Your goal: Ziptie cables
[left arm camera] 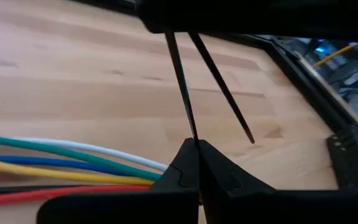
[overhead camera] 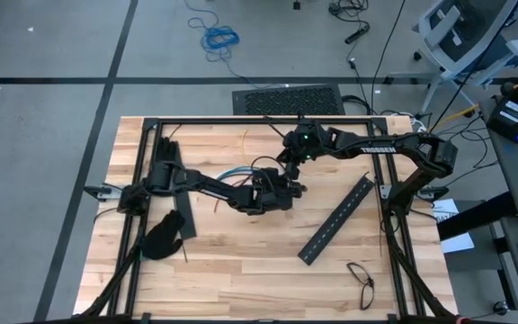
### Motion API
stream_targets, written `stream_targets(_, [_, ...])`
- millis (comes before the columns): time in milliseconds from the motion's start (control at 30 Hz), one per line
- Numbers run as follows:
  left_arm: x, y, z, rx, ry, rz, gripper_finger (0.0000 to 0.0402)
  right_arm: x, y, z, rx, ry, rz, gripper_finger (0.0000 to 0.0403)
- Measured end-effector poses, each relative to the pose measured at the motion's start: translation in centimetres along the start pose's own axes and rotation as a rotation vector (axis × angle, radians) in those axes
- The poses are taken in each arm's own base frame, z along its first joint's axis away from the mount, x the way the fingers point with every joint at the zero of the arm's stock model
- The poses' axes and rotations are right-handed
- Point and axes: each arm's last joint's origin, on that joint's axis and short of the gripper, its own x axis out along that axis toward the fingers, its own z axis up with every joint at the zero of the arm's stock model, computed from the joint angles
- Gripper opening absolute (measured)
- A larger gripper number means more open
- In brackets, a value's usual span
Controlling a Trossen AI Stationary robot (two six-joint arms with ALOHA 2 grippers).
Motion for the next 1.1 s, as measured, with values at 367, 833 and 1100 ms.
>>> stream_targets(367, [0.7, -1.0, -1.4, 0.054, 0.044, -0.041, 0.0, -0.1, -0.1, -1.3, 0.076, 0.127, -0.033, 0.0])
stream_targets(833, [-0.3, -0.8, -0.2, 0.146, 0.06, 0.027, 0.0, -0.1, -0.1, -0.6, -0.185, 0.061, -0.024, 0.0])
stream_targets(1100, [-0.3, -0.8, -0.1, 0.13, 0.061, 0.026, 0.0, -0.1, -0.1, -0.5, -0.049, 0.048, -0.012, 0.0])
